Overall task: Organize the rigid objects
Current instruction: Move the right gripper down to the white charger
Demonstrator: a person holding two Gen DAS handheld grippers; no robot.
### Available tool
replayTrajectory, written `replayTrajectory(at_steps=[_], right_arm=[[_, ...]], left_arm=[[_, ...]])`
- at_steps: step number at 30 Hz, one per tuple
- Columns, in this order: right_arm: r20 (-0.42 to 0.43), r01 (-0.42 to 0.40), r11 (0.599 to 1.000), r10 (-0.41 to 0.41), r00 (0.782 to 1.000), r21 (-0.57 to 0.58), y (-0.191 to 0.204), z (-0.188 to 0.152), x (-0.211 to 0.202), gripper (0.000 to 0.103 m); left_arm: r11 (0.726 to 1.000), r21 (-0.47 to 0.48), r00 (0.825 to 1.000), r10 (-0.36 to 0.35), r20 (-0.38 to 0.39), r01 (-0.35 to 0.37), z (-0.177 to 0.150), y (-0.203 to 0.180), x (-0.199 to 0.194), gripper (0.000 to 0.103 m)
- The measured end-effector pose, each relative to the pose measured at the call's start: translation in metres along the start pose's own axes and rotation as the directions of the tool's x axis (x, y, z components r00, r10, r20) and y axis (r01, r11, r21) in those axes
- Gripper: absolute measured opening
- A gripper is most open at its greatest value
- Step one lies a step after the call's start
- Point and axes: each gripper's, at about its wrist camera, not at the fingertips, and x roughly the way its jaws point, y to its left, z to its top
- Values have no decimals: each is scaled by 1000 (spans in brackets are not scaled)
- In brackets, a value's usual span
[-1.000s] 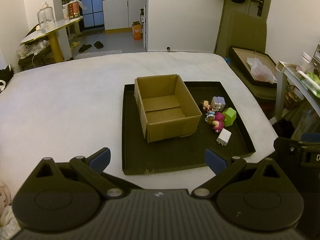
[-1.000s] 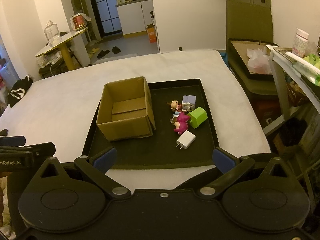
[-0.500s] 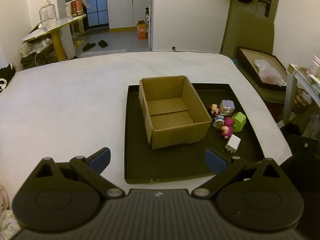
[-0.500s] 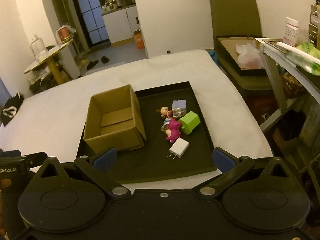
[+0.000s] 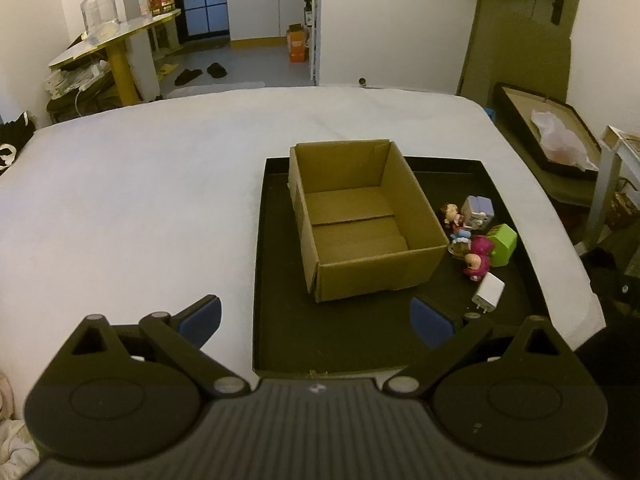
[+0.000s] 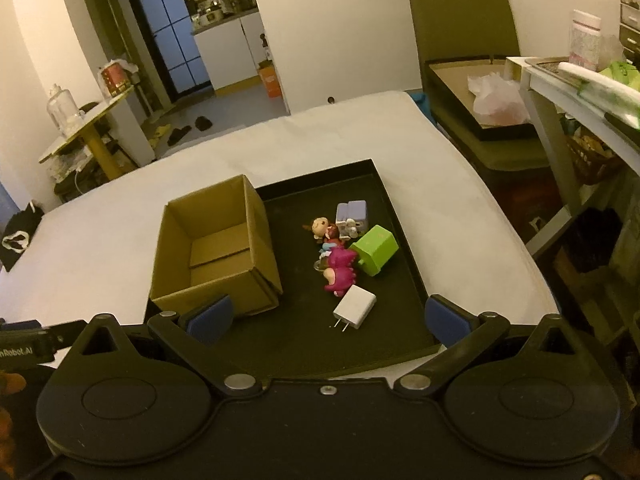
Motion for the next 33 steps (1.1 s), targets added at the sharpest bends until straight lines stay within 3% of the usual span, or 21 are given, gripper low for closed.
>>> replayTrajectory(at_steps=[20, 23, 33], right_arm=[[-25, 20, 994, -18, 1000, 105, -24, 0, 63, 102], [-29, 24, 992, -21, 999, 121, -27, -2, 75, 96], [-116, 42, 986, -23, 993, 160, -33, -5, 133, 89]], left_arm=[[996, -50, 998, 67, -16, -68, 19, -4, 64, 100], [995, -63, 997, 78, -16, -79, 22, -3, 75, 99], [989, -63, 991, 131, -6, -131, 32, -10, 111, 94]])
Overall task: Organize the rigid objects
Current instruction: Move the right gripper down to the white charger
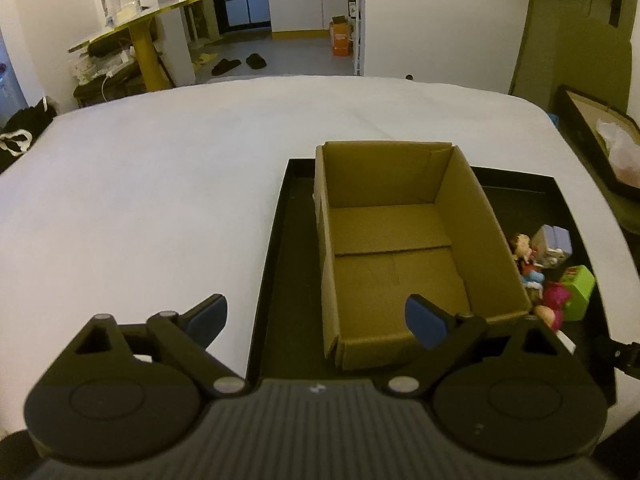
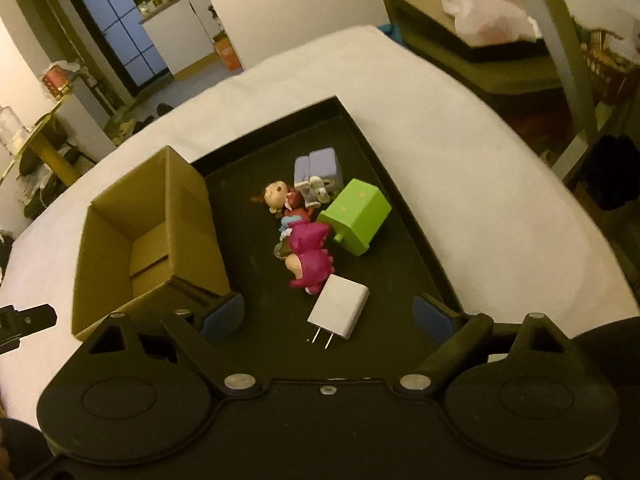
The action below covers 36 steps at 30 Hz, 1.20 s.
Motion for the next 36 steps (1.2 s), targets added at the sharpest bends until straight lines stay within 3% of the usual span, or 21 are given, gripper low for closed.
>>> replayTrajectory(at_steps=[11, 22, 27, 32, 36], right_arm=[[-59, 51, 999, -51, 997, -4, -5, -6, 53, 81], [-79, 36, 999, -34, 996, 18, -2, -13, 80, 80], [-65, 82, 995, -86, 994, -56, 10, -20, 81, 78], [-33, 118, 989, -122, 992, -87, 16, -25, 77, 62], [-11, 126, 990, -127, 992, -71, 15, -25, 75, 40]], left_arm=[[998, 30, 998, 62, -8, -62, 1, -19, 33, 78], [993, 21, 994, 113, -12, -113, -3, -25, 49, 64], [994, 2, 994, 108, -29, -108, -5, -23, 55, 57], [993, 37, 993, 111, -30, -110, -7, -24, 56, 43], [994, 20, 994, 106, -25, -106, -9, -19, 55, 25]])
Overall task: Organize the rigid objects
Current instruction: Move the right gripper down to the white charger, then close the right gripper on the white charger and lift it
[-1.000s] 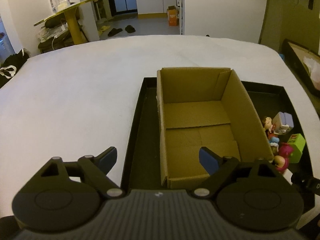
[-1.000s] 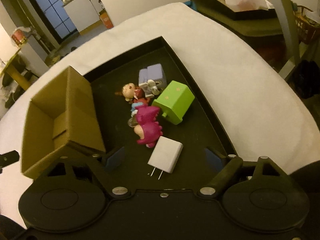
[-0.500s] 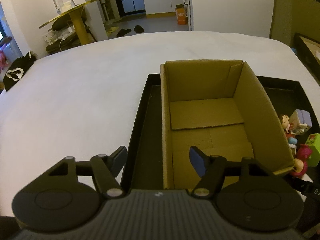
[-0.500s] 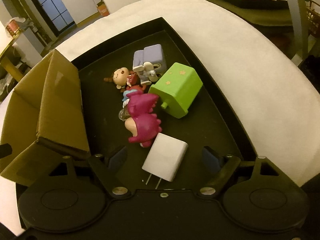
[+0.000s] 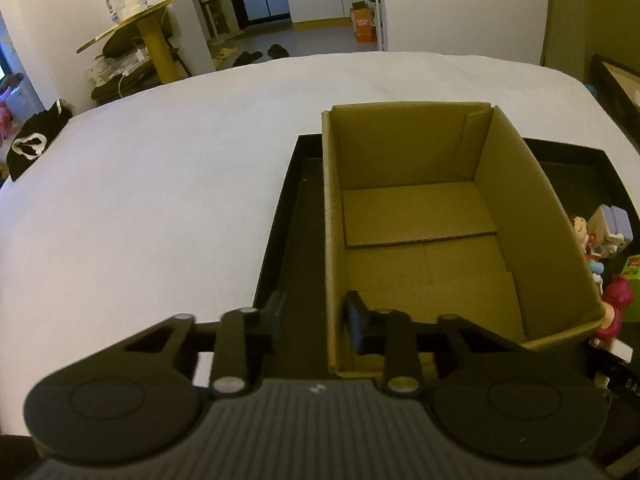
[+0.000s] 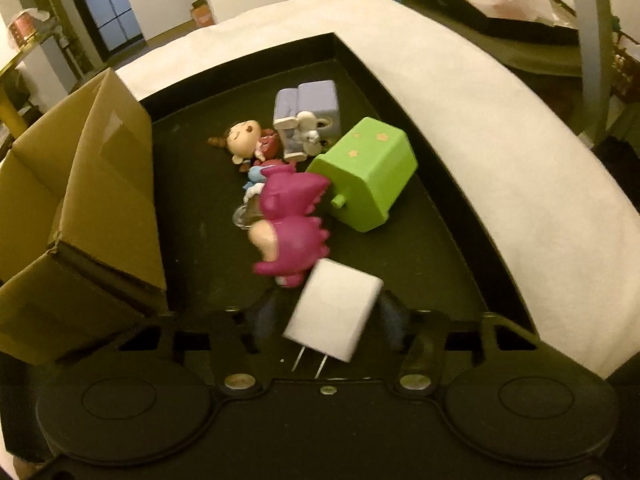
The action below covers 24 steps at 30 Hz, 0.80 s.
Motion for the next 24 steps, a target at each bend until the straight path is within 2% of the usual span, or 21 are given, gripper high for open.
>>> replayTrajectory(at_steps=[3, 9, 24], right_arm=[[12, -9, 1000, 9, 1000, 18, -3, 0, -3, 38], [64, -29, 1000, 29, 998, 0, 0, -2, -15, 36], [146, -102, 994, 94, 985, 47, -7, 1, -36, 36]], left_arm=[[1000, 5, 1000, 11, 5, -11, -1, 1, -3, 18], [1000, 6, 999, 29, 32, -30, 0, 8, -13, 12], [998, 37, 997, 41, 58, -43, -5, 15, -27, 11]])
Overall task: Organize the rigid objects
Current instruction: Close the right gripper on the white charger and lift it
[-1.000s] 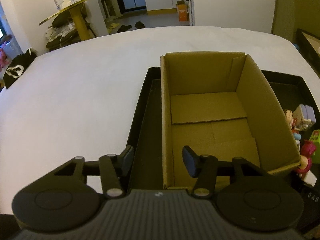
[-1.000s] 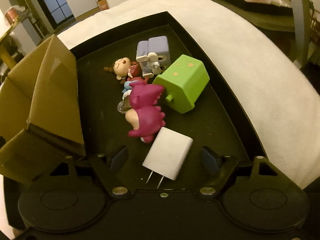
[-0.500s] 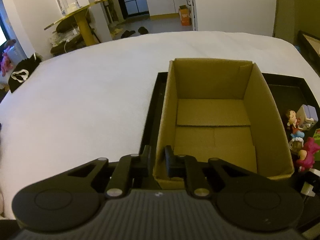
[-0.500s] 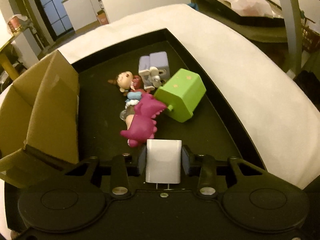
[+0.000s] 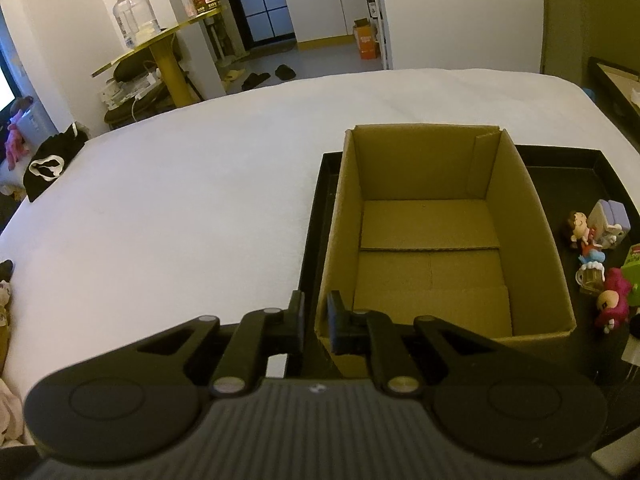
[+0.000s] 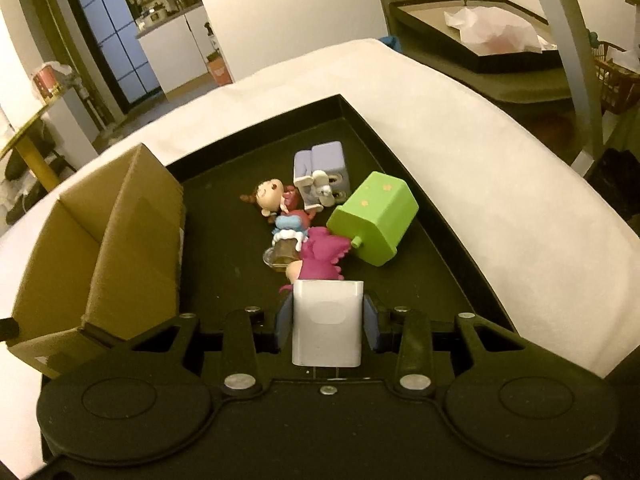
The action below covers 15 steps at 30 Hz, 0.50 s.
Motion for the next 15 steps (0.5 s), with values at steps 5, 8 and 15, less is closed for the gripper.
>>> replayTrajectory(at_steps=[5, 8, 15], right_arm=[[10, -36, 999, 36, 999, -7, 1, 1, -8, 36], [9, -55, 998, 55, 998, -9, 3, 3, -12, 36], [28, -84, 995, 86, 996, -53, 16, 7, -24, 36]], left_arm=[[1000, -19, 1000, 16, -15, -16, 1, 7, -1, 11], [1000, -17, 1000, 24, -8, -25, 1, 8, -2, 11], [999, 6, 999, 39, 9, -39, -3, 4, -2, 11]])
